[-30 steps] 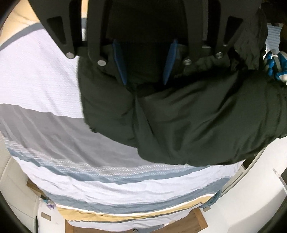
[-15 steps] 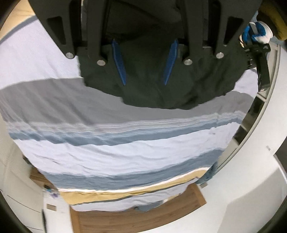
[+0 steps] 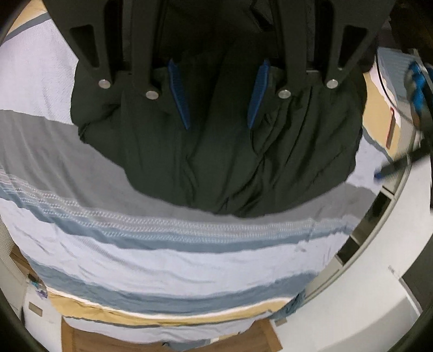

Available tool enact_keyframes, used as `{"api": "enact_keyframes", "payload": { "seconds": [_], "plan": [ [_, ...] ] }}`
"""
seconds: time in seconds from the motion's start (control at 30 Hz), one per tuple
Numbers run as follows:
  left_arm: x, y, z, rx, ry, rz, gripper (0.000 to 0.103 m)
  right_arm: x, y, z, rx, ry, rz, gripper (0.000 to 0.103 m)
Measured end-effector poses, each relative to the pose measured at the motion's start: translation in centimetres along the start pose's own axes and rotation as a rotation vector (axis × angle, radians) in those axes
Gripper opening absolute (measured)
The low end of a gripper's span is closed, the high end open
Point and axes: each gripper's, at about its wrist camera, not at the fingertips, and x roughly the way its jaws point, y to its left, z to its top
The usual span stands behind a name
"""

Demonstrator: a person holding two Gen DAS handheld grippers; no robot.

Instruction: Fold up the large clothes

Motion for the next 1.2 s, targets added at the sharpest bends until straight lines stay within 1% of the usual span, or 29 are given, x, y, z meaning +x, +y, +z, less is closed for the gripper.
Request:
{"api": "enact_keyframes", "payload": {
  "seconds": [0.1,0.2,0.23,0.33,0.43,0.47,0.57,0.63,0.7,0.83,0.97,1.1,1.2],
  "plan": [
    [3.3,-1.8,0.9,0.036,0.034,-0.002,0.073,0.1,-0.2,-0.2,-0.009,0.005,0.009,0.043],
    [6.1,-3.0,0.6,0.05,0.075,0.001,0.073,0.3,-0.4,-0.2,-0.012,0.009,0.011,0.043],
    [7.2,-3.2,0.2,0.053,0.09,0.006,0.073,0.4,-0.4,-0.2,-0.014,0.011,0.01,0.043],
    [8.9,-3.4,-1.3,0.057,0.111,0.047,0.073,0.9,-0.8,-0.7,-0.02,0.023,-0.001,0.043],
    [10.8,-2.9,-3.4,0.062,0.146,0.098,0.073,2.1,-1.4,-1.7,-0.02,0.044,-0.012,0.043],
    [11.6,-2.9,-4.3,0.08,0.153,0.117,0.073,2.7,-1.8,-2.2,-0.018,0.052,-0.012,0.043],
    [13.0,-2.9,-5.4,0.114,0.155,0.152,0.074,4.1,-2.5,-3.1,-0.007,0.058,-0.001,0.046],
    [13.9,-2.5,-6.1,0.11,0.153,0.165,0.076,5.0,-2.8,-3.6,-0.015,0.055,0.001,0.047],
    [15.0,-2.7,-6.9,0.139,0.149,0.195,0.078,6.1,-3.0,-4.3,-0.031,0.058,0.0,0.048],
    [16.1,-2.4,-8.2,0.158,0.15,0.211,0.08,8.1,-3.7,-5.4,-0.02,0.066,0.008,0.049],
    [17.2,-2.2,-8.2,0.166,0.166,0.212,0.082,9.6,-3.3,-6.0,-0.052,0.062,-0.029,0.049],
    [16.5,-2.3,-7.8,0.171,0.177,0.209,0.082,9.7,-3.1,-5.8,-0.051,0.079,-0.038,0.049],
    [15.1,-2.6,-7.3,0.163,0.196,0.186,0.082,8.6,-3.0,-5.2,-0.054,0.108,-0.046,0.049]
  ]
}}
